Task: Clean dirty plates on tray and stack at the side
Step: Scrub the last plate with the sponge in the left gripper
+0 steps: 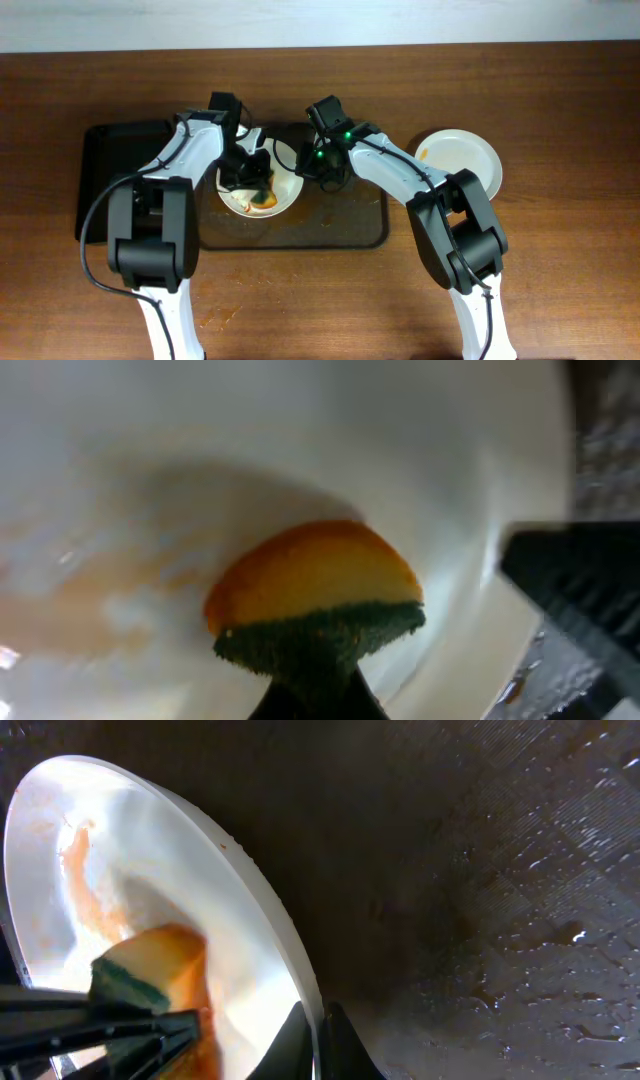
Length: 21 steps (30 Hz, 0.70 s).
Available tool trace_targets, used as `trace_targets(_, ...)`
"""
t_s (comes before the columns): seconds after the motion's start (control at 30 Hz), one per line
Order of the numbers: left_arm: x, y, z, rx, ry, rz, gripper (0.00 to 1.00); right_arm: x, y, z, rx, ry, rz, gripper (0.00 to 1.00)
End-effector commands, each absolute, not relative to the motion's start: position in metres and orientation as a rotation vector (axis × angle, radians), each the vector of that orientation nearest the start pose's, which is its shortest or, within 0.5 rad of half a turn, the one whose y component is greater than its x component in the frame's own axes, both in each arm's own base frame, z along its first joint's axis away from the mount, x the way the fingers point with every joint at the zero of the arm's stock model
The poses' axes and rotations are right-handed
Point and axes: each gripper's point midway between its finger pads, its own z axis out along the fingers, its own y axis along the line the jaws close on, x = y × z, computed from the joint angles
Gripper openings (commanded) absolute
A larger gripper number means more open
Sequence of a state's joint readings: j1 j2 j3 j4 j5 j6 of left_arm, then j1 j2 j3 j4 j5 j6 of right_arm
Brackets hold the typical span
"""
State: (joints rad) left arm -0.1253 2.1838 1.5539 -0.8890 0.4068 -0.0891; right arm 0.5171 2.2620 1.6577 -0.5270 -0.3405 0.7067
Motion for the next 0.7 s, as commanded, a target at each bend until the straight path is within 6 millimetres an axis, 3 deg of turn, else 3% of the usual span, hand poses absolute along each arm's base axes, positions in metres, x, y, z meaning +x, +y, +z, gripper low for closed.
trace_targets(0.0,0.377,-0.123,-0.044,0.255,3.156,-0.676,0.0,0.432,0.298,0.002,0.232,2.886,0.722,0.04)
trace_targets(0.07,0.377,-0.123,-0.044,0.321,3.14,-0.68,0.0,0.432,0.298,0.002,0.232,2.886,0.723,0.04)
trace_targets(0.17,0.391,-0.099,-0.048,0.326,3.143,-0.447,0.0,0.431,0.299,0.003,0.229,2.889,0.732,0.04)
trace_targets(0.2,0.401,-0.095,-0.048,0.311,3.12,-0.399,0.0,0.431,0.299,0.003,0.228,2.889,0.737,0.04)
trace_targets(0.3,0.459,-0.066,-0.048,0.207,2.925,-0.095,0.0,0.431,0.299,0.003,0.209,2.888,0.736,0.04)
trace_targets(0.33,0.469,-0.048,-0.046,0.108,2.893,0.054,0.0,0.43,0.3,0.003,0.198,2.89,0.743,0.04)
trace_targets(0.4,0.457,-0.021,-0.046,-0.048,2.924,0.27,0.0,0.43,0.3,0.003,0.198,2.889,0.743,0.04)
trace_targets(0.47,0.414,0.002,-0.045,-0.175,3.053,0.473,0.01,0.431,0.3,0.003,0.198,2.888,0.744,0.04)
trace_targets(0.5,0.396,0.002,-0.045,-0.161,3.127,0.486,0.0,0.431,0.301,0.004,0.196,2.884,0.746,0.04)
trace_targets(0.53,0.38,-0.008,-0.046,-0.153,3.213,0.405,0.0,0.432,0.301,0.004,0.196,2.882,0.749,0.04)
trace_targets(0.6,0.356,-0.059,-0.047,0.134,3.355,-0.113,0.0,0.431,0.302,0.004,0.188,2.884,0.758,0.04)
trace_targets(0.67,0.349,-0.098,-0.038,0.291,3.32,-0.535,0.0,0.431,0.303,0.005,0.187,2.885,0.762,0.04)
